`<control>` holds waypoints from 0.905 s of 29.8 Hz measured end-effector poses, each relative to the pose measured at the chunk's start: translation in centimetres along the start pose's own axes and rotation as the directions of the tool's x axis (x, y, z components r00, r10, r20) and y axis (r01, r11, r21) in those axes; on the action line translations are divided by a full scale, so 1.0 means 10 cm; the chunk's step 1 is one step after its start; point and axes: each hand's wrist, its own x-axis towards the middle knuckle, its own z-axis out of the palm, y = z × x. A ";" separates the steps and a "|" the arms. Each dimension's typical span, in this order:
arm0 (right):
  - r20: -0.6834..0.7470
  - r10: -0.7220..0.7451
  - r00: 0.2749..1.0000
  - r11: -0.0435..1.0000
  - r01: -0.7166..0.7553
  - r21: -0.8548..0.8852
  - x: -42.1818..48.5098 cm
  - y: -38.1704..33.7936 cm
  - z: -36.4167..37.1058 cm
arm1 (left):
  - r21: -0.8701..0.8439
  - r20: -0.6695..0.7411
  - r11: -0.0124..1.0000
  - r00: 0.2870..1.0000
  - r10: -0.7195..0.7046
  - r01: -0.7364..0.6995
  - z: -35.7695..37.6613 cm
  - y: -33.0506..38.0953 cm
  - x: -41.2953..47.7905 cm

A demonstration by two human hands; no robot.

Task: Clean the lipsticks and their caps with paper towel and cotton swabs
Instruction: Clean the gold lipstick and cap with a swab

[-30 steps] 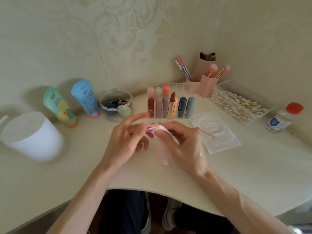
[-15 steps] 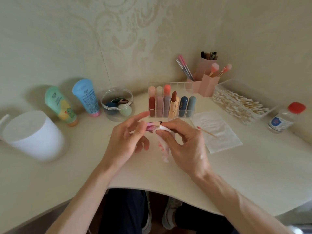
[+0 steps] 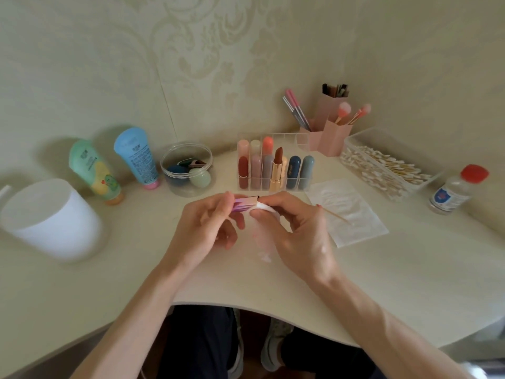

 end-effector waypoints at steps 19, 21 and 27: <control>0.032 0.069 0.997 0.997 -0.070 0.016 0.01 0.01 -0.01 | 0.127 -0.039 0.977 0.983 0.178 -0.171 -0.03 -0.04 0.01; 0.025 0.050 0.998 0.998 -0.051 0.022 0.02 0.00 -0.02 | 0.050 -0.019 0.991 0.992 0.125 -0.124 -0.01 0.00 -0.01; 0.021 0.012 1.000 1.000 -0.011 -0.026 -0.02 -0.02 -0.01 | 0.040 -0.003 0.996 0.997 0.079 -0.079 -0.01 -0.02 0.00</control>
